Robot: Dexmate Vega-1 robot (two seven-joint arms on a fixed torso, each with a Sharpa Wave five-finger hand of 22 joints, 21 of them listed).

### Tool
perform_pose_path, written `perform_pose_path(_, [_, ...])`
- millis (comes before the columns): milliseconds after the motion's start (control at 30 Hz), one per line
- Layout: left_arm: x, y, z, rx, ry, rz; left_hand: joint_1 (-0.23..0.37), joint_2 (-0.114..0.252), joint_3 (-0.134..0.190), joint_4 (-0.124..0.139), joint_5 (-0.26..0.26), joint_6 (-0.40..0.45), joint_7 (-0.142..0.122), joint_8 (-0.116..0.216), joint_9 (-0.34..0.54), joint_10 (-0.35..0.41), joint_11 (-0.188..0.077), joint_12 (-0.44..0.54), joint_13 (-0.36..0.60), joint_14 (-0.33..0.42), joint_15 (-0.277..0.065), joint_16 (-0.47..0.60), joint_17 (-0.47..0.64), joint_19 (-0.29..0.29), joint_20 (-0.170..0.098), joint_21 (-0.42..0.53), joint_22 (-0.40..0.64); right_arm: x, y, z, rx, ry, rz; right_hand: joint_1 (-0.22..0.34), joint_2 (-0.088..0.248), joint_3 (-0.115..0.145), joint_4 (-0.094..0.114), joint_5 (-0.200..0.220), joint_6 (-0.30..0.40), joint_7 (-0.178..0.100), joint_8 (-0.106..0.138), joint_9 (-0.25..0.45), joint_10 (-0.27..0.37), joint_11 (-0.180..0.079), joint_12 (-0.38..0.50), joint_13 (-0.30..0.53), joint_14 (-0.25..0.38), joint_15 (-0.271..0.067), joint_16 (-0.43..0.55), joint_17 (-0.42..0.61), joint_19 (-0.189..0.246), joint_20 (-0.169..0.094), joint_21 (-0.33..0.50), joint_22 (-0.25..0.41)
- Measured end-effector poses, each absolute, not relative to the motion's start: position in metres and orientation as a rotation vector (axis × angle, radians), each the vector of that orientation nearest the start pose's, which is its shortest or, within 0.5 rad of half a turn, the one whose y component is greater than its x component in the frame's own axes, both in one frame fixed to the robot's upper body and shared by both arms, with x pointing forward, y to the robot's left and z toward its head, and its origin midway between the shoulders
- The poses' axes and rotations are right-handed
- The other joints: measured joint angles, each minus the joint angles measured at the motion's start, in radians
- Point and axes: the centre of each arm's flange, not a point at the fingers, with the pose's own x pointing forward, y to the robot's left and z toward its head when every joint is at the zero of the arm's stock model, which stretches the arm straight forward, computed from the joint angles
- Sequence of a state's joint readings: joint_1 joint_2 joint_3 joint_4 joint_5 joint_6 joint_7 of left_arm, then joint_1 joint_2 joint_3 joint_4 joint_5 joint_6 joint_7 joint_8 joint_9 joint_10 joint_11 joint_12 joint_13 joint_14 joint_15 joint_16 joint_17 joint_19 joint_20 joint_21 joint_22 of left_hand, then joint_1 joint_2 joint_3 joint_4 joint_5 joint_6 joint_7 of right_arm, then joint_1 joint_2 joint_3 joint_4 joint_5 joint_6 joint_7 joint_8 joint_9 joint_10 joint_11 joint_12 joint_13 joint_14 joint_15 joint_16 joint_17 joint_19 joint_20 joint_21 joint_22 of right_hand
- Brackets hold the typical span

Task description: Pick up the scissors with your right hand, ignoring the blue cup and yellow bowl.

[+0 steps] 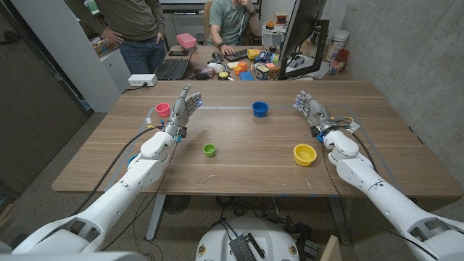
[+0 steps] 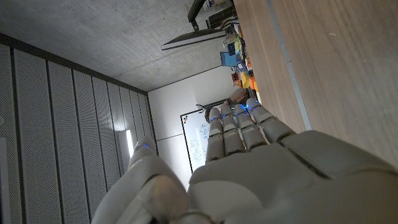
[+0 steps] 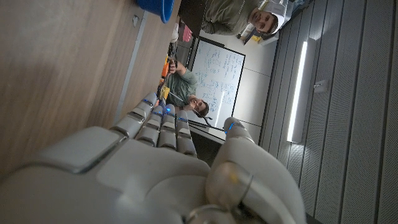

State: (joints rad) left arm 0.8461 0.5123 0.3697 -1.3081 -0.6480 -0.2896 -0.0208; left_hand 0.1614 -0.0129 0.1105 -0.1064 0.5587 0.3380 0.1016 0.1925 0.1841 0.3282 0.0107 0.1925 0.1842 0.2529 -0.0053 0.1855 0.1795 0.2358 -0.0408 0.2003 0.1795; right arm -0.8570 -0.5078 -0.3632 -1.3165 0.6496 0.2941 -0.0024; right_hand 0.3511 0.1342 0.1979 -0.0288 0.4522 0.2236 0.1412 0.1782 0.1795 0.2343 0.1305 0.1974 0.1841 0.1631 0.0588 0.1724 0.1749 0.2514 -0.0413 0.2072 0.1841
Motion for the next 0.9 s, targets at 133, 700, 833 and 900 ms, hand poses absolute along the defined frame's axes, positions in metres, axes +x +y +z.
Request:
perform_pose_path(133, [0.651, 0.291, -0.029, -0.04, -0.592, -0.2, 0.0, 0.0, 0.0, 0.0, 0.0, 0.0, 0.0, 0.0, 0.0, 0.0, 0.0, 0.0, 0.0, 0.0, 0.0, 0.0, 0.0, 0.0, 0.0, 0.0, 0.0, 0.649, -0.292, -0.031, 0.061, -0.599, 0.175, 0.007, -0.007, 0.0, 0.0, 0.0, 0.003, -0.003, 0.0, 0.0, 0.0, 0.0, 0.0, 0.0, 0.0, 0.0, 0.002, 0.0, 0.0, 0.0, 0.0, 0.0])
perform_pose_path(700, [0.651, 0.291, -0.029, -0.038, -0.59, -0.198, 0.0, 0.0, 0.0, 0.0, 0.0, 0.005, -0.005, 0.0, 0.0, 0.0, 0.0, 0.004, 0.0, 0.0, 0.0, 0.0, 0.0, 0.0, 0.0, 0.0, 0.0, 0.646, -0.297, -0.025, -0.007, -0.621, 0.099, 0.044, -0.03, 0.012, -0.041, 0.0, 0.026, 0.001, 0.015, 0.0, 0.045, 0.001, 0.016, 0.005, 0.057, -0.004, 0.013, -0.003, 0.096, 0.082, 0.029, -0.003])
perform_pose_path(833, [0.652, 0.291, -0.03, -0.04, -0.586, -0.203, 0.0, 0.0, 0.0, 0.0, 0.0, 0.005, -0.005, 0.0, 0.0, 0.0, 0.0, 0.004, 0.0, 0.0, 0.0, 0.0, 0.0, 0.0, 0.0, 0.0, 0.0, 0.631, -0.303, -0.01, -0.118, -0.65, 0.049, 0.064, -0.038, 0.015, -0.058, 0.0, 0.036, 0.0, 0.015, 0.0, 0.062, -0.002, 0.022, 0.005, 0.083, -0.011, 0.013, -0.003, 0.144, 0.108, 0.041, -0.003])
perform_pose_path(900, [0.653, 0.292, -0.03, -0.041, -0.585, -0.204, 0.0, 0.0, 0.0, 0.0, 0.0, 0.005, -0.005, 0.0, 0.0, 0.004, -0.004, 0.004, 0.0, 0.0, 0.0, 0.0, 0.0, 0.0, 0.0, 0.0, 0.0, 0.626, -0.305, -0.005, -0.179, -0.652, 0.01, 0.069, -0.042, 0.015, -0.062, 0.0, 0.044, 0.0, 0.015, 0.0, 0.066, -0.006, 0.022, 0.005, 0.089, -0.014, 0.013, -0.003, 0.156, 0.121, 0.044, -0.003])
